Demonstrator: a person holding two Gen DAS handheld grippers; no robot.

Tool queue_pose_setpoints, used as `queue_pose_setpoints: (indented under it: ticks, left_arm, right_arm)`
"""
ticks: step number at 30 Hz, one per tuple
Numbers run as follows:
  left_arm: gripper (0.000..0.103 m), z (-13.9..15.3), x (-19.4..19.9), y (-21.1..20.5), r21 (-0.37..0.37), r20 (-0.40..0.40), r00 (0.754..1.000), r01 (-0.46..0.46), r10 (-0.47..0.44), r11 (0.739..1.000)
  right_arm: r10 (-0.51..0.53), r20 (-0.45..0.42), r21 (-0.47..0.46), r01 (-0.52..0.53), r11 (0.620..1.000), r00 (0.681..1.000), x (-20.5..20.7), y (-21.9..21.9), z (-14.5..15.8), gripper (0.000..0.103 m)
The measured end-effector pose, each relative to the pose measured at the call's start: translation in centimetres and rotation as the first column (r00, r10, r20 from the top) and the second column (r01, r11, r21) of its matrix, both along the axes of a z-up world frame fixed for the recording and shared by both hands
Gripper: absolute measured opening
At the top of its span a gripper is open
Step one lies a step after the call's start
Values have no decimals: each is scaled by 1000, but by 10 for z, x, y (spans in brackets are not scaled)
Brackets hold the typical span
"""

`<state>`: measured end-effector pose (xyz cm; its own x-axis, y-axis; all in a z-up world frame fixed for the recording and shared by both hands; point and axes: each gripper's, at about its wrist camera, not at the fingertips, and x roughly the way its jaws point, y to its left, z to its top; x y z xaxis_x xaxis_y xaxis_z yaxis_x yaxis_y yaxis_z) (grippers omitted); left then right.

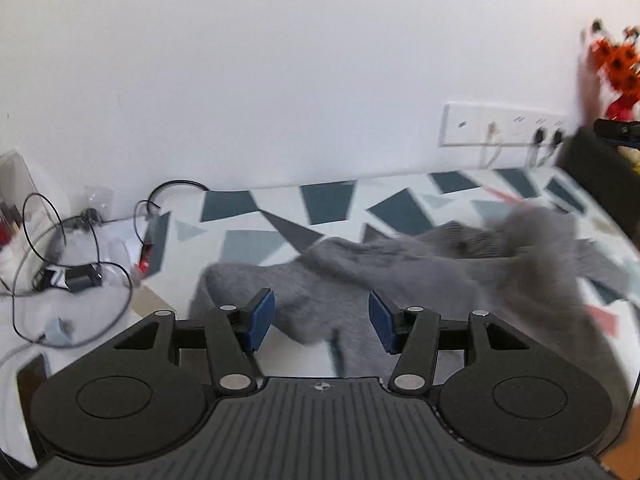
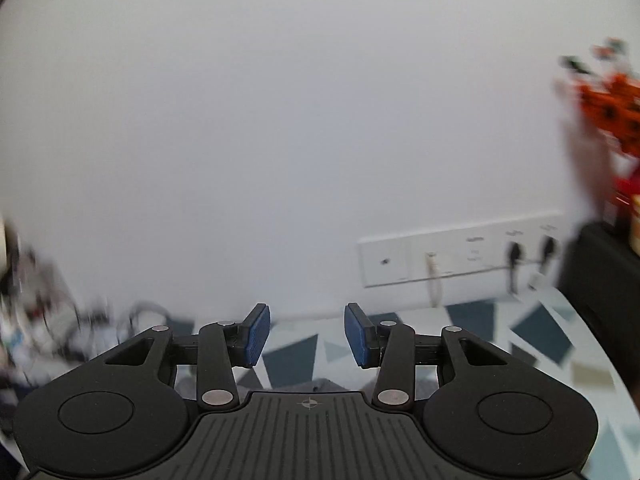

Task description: Fold clothes

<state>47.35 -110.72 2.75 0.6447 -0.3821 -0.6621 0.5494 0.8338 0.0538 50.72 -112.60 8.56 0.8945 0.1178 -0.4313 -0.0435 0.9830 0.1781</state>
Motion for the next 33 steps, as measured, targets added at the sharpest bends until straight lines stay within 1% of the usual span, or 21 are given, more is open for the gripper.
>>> queue_pose_setpoints:
  ticks: [2,4,7,10,12,13,15,17,18,20,22,23,24,26,27,28,30,31,33]
  left_arm:
    - [54,-13,19,-10,30,-36,999,-10,11,1000]
    - [54,-27,41,-24,84,-66,998,-9,14,996]
    - [54,-45,71,-46,177,-60,998,-5,16,984]
    - [54,-61,98,-69,249,-70,998,16,1,968]
    - [54,-69,109,-81,270,-79,997,38,-17,962]
    - [55,-72,115,-85,275,-86,996,51,-28,960]
    - [64,-78,124,-91,266,-110,993,80,-52,961]
    - [67,-82,132,-95,258,-119,990,107,-79,960]
    - [67,-84,136,-96,257,-123,988,117,-88,959]
    - [67,-89,145,-98,269,-133,987,124,-90,955]
    - [67,-93,153,-100,276,-135,986,135,-101,952]
    - [67,-94,157,-100,277,-133,985,144,-111,950]
    - [67,-95,160,-101,273,-132,983,158,-126,949]
    - [67,-96,166,-104,264,-133,977,199,-169,944]
    - [69,-96,167,-106,262,-130,971,229,-201,938]
    - [70,-97,168,-109,262,-127,965,258,-231,930]
    - [72,-99,166,-115,279,-116,947,320,-299,906]
    - [72,-101,165,-119,288,-115,938,346,-327,893]
    - [72,-105,163,-126,308,-121,918,396,-378,865]
  right_arm:
    - [42,-73,-69,-47,997,996,39,5,-24,39]
    - [83,-164,-136,-106,985,983,77,12,-58,38]
    - [155,-267,-213,-215,953,951,118,22,-105,38]
    - [203,-306,-241,-282,928,930,132,34,-127,37]
    - [233,-324,-254,-321,912,917,138,43,-139,37]
    - [247,-333,-260,-340,904,910,141,48,-145,37]
    - [275,-352,-272,-378,885,895,147,56,-157,37]
    - [301,-371,-282,-416,865,878,153,65,-169,37]
    - [304,-369,-282,-418,864,878,158,66,-172,35]
    - [279,-347,-256,-377,890,895,168,58,-172,35]
    - [206,-309,-173,-268,948,928,180,42,-168,30]
    - [161,-291,-124,-204,971,943,186,33,-166,30]
    - [128,-282,-77,-156,985,951,190,25,-163,31]
    - [86,-278,11,-87,996,957,190,8,-154,31]
    - [86,-277,16,-84,996,957,188,3,-149,33]
    - [103,-276,-12,-111,994,956,182,2,-144,34]
    - [152,-292,-118,-193,974,944,169,10,-143,42]
    - [176,-305,-177,-238,955,936,162,15,-145,43]
    - [220,-336,-281,-321,905,916,150,27,-148,43]
